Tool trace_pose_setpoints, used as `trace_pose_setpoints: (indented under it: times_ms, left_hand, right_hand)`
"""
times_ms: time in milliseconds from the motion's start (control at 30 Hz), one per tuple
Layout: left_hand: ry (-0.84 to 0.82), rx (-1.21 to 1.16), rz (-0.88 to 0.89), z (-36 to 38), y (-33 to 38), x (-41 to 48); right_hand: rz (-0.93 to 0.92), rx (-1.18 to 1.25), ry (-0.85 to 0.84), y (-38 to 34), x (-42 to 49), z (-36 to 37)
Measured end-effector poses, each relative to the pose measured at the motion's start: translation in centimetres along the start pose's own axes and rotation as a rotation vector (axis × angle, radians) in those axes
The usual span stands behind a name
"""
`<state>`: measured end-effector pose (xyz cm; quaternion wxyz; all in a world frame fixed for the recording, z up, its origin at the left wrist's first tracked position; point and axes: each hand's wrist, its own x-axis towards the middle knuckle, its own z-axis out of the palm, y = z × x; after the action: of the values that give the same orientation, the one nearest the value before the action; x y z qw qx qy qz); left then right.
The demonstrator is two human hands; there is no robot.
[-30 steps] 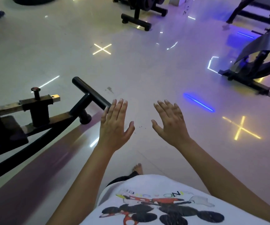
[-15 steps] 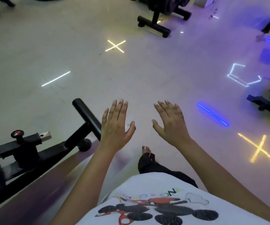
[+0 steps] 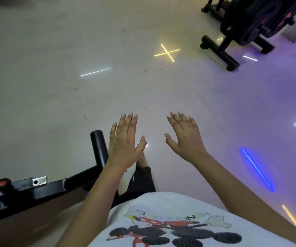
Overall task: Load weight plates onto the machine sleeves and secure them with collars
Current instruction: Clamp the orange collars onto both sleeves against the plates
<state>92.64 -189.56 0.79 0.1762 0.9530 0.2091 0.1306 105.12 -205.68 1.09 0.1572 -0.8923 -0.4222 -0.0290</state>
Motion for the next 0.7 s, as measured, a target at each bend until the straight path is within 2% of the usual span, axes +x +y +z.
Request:
trace_pose_setpoints:
  times_ms: [300, 533, 700]
  left_hand:
    - [0.011, 0.039, -0.134, 1.4, -7.4, 20.5]
    - [-0.005, 0.076, -0.214, 1.1, -13.7, 33.3]
    - [0.054, 0.122, -0.316, 0.5, -20.0, 42.8]
  right_hand:
    - [-0.104, -0.018, -0.129, 3.9, 23.6, 4.3]
    - [-0.2, 0.006, -0.18, 4.2, 39.9, 7.1]
    - [-0.301, 0.055, -0.187, 3.0, 52.9, 10.2]
